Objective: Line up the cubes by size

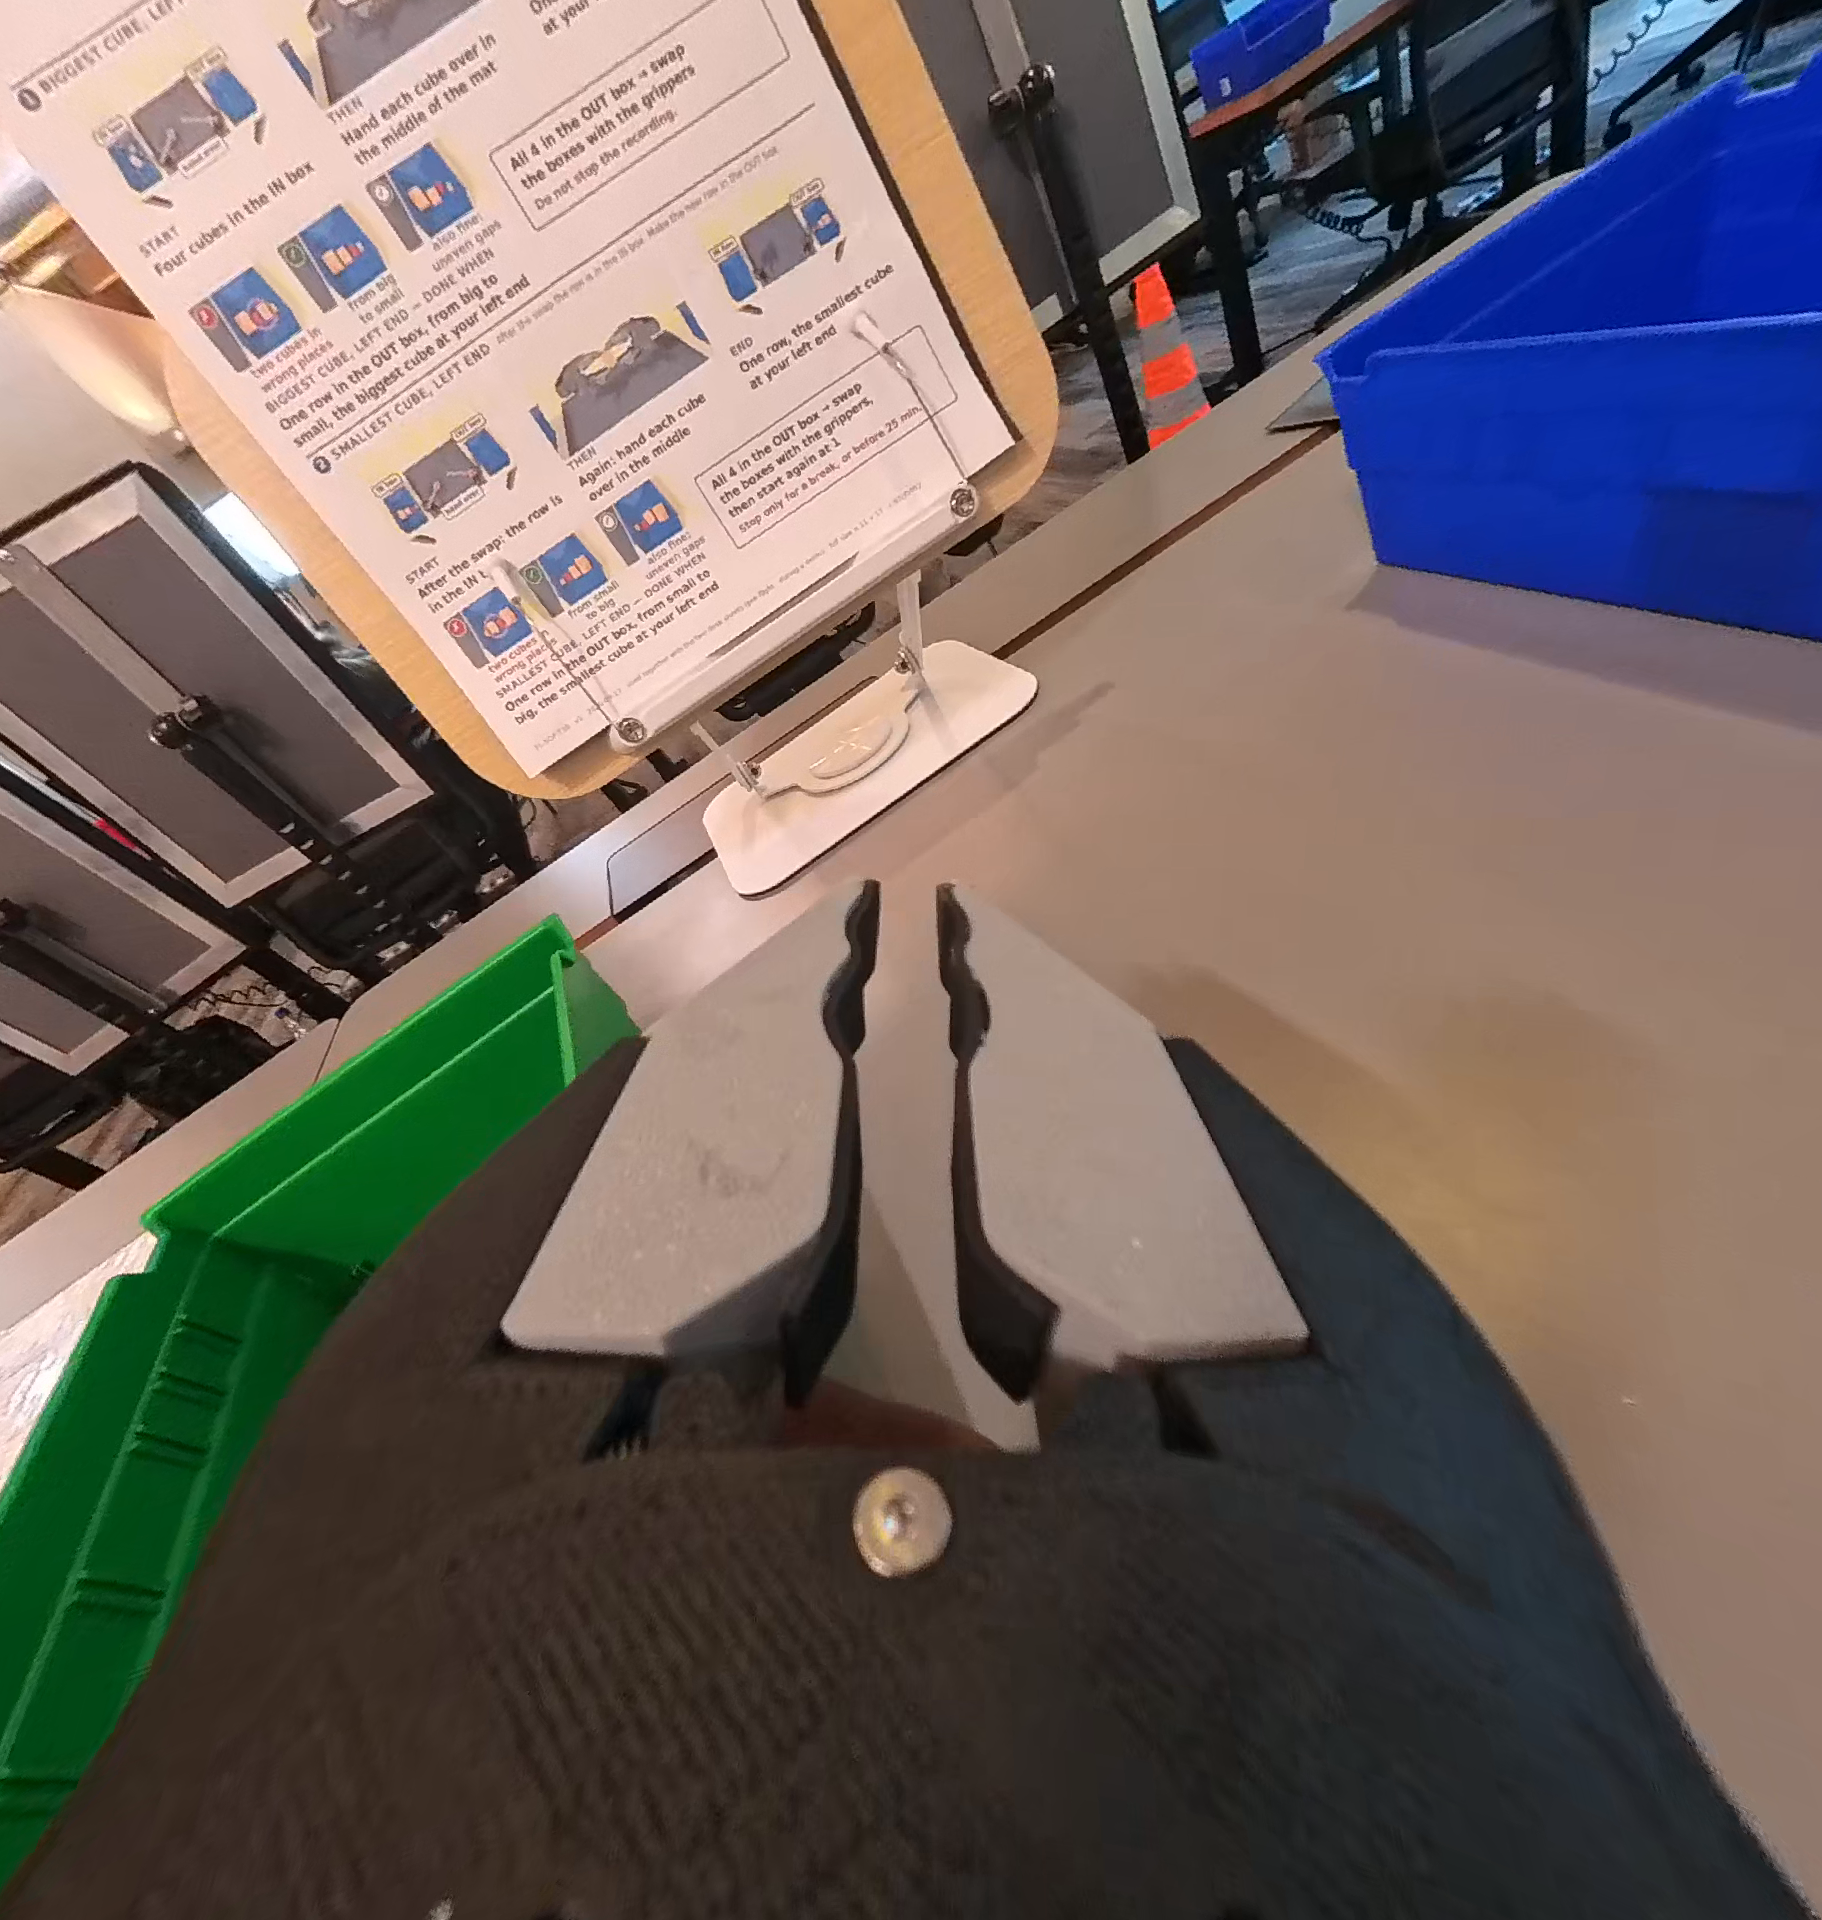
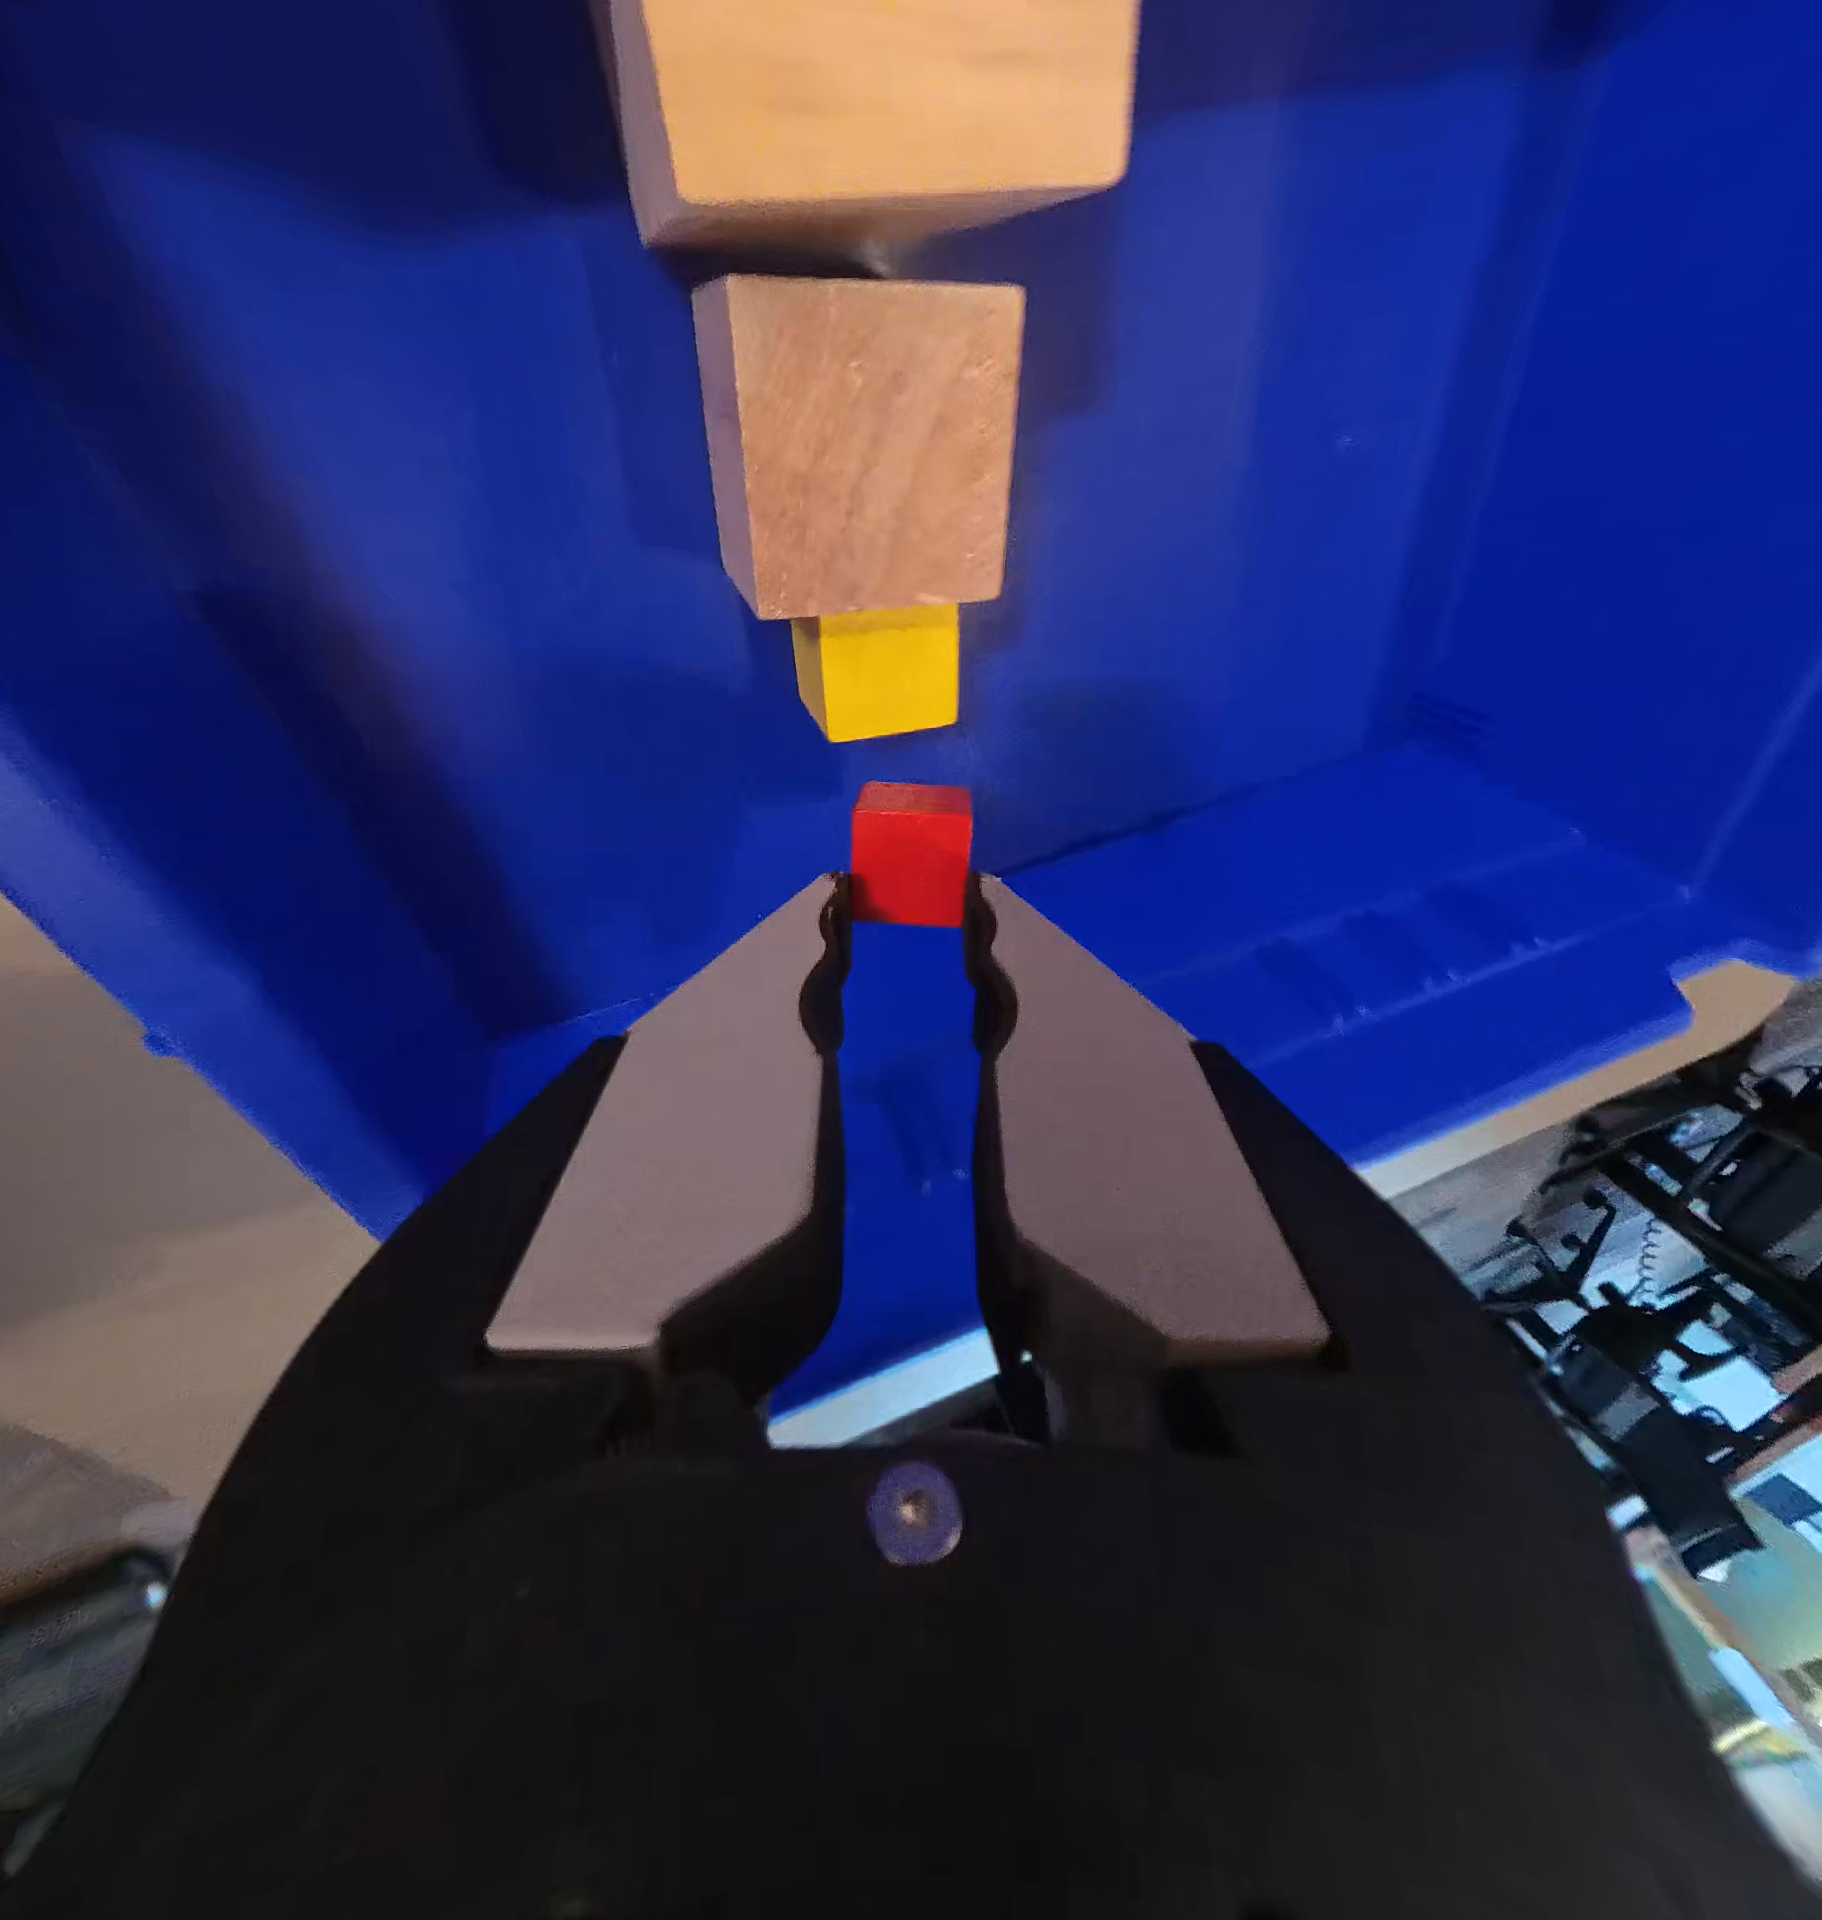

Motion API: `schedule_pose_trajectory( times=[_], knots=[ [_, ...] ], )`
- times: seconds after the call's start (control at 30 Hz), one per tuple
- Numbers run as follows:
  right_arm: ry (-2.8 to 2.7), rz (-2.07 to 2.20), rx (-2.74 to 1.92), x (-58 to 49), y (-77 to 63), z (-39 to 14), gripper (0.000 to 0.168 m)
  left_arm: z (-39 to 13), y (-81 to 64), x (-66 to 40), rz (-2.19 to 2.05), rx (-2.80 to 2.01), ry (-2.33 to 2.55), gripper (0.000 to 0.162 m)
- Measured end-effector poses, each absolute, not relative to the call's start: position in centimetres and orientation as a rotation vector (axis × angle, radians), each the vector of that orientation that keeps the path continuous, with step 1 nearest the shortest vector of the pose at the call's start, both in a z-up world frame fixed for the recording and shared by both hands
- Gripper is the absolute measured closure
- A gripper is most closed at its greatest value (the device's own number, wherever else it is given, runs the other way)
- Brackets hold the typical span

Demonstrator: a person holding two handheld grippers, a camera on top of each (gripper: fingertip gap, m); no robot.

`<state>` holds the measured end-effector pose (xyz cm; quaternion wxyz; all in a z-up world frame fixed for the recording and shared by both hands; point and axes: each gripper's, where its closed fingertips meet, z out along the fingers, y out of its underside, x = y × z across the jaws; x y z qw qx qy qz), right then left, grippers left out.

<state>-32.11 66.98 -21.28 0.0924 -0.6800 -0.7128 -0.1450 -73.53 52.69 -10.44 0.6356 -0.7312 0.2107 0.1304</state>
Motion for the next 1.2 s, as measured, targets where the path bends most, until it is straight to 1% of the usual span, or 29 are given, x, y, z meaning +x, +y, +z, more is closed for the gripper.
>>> schedule_pose_trajectory(
  times=[0.27, 0.4, 0.47, 0.53, 0.6, 0.67, 0.73, 0.9, 0.93, 1.0, 1.1, 1.2],
  knots=[
    [-2.246, -0.392, -2.028, -32.0, 67.1, -22.9, 0.149, -11.0, 53.1, -73.7, 0.296, -1.682, 0.502, 0.152],
    [-2.235, -0.374, -2.076, -31.9, 67.4, -23.7, 0.148, -11.4, 53.1, -73.4, 0.273, -1.696, 0.520, 0.146],
    [-2.208, -0.362, -2.110, -31.8, 67.4, -23.8, 0.127, -11.5, 52.9, -73.0, 0.240, -1.709, 0.525, 0.141],
    [-2.151, -0.350, -2.116, -32.0, 67.7, -23.3, 0.119, -11.4, 52.6, -72.7, 0.199, -1.713, 0.525, 0.136],
    [-2.076, -0.352, -2.100, -32.3, 68.0, -22.3, 0.109, -11.1, 52.1, -72.4, 0.156, -1.710, 0.528, 0.127],
    [-1.969, -0.338, -2.062, -32.8, 68.2, -20.6, 0.108, -11.0, 51.6, -72.1, 0.111, -1.716, 0.533, 0.118],
    [-1.837, -0.245, -2.023, -33.9, 67.2, -18.7, 0.108, -10.9, 50.8, -72.1, 0.094, -1.722, 0.538, 0.113],
    [-1.494, 0.012, -1.879, -36.6, 61.6, -14.1, 0.102, -10.8, 46.9, -73.4, 0.040, -1.724, 0.537, 0.110],
    [-1.450, 0.059, -1.839, -37.0, 60.0, -13.6, 0.098, -10.9, 45.8, -73.8, 0.013, -1.727, 0.528, 0.111],
    [-1.360, 0.097, -1.780, -37.1, 57.4, -13.0, 0.098, -11.2, 43.9, -74.9, 0.000, -1.738, 0.503, 0.111],
    [-1.210, 0.134, -1.753, -36.7, 54.4, -12.9, 0.092, -11.9, 41.5, -77.0, 0.062, -1.756, 0.461, 0.110],
    [-0.993, 0.233, -1.801, -35.8, 52.8, -13.3, 0.072, -13.2, 39.6, -78.1, 0.039, -1.794, 0.402, 0.102]
  ],
)
